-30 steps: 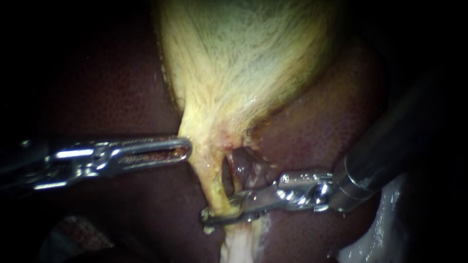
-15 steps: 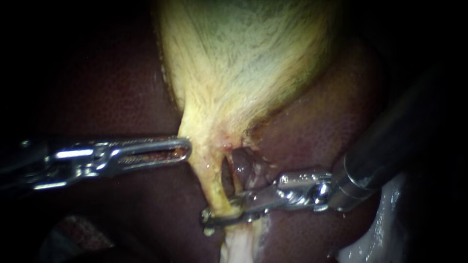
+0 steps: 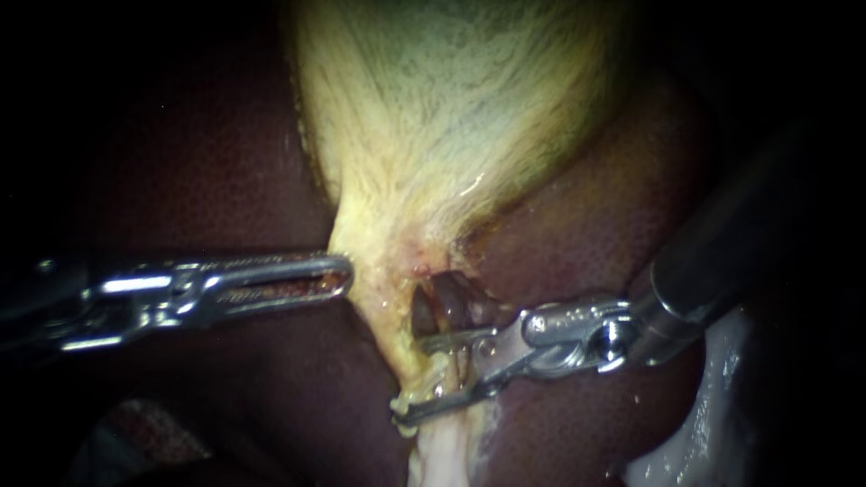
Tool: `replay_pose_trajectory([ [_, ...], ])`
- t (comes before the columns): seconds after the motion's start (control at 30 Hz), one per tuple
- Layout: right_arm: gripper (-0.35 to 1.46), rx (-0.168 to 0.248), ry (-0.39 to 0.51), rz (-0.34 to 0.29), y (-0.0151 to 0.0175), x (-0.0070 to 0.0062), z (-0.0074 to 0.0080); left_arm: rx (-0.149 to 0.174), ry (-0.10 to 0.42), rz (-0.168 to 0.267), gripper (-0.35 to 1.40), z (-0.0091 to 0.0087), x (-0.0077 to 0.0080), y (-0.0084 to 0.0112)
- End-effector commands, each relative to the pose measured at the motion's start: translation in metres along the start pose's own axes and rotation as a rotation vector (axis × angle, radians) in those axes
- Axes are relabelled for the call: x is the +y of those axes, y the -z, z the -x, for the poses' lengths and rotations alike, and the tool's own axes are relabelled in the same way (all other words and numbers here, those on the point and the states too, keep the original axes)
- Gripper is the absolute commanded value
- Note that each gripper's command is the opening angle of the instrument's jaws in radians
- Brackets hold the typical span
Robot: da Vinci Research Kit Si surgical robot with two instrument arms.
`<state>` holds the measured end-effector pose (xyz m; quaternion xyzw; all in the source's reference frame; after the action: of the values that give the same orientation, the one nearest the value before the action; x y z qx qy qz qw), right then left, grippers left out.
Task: Going back second clip left tube
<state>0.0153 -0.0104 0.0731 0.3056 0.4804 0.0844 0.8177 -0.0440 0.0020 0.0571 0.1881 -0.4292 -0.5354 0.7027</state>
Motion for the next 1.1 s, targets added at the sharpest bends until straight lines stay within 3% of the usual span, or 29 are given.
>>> replay_pose_trajectory([
  [0.03,0.59,0.002,0.005,0.002,0.0002,0.0000,0.0001,0.000,0.000,0.000,-0.35,0.0000,0.0000,0.0000],
  [0.3,0.60,0.005,0.031,-0.001,0.0023,-0.0003,0.0003,0.000,0.000,0.000,-0.35,0.0000,0.0000,0.0000],
  [0.6,0.60,0.011,0.035,0.000,0.0021,-0.0005,-0.0001,0.000,0.000,0.000,-0.35,0.0000,0.0001,0.0000],
  [0.93,0.60,0.010,0.034,0.018,-0.0011,0.0000,-0.0006,0.000,0.000,0.000,-0.35,0.0000,0.0001,-0.0001],
  [1.1,0.60,0.007,0.039,0.030,-0.0034,0.0002,0.0000,0.000,0.000,0.000,-0.35,0.0000,0.0001,-0.0001],
])
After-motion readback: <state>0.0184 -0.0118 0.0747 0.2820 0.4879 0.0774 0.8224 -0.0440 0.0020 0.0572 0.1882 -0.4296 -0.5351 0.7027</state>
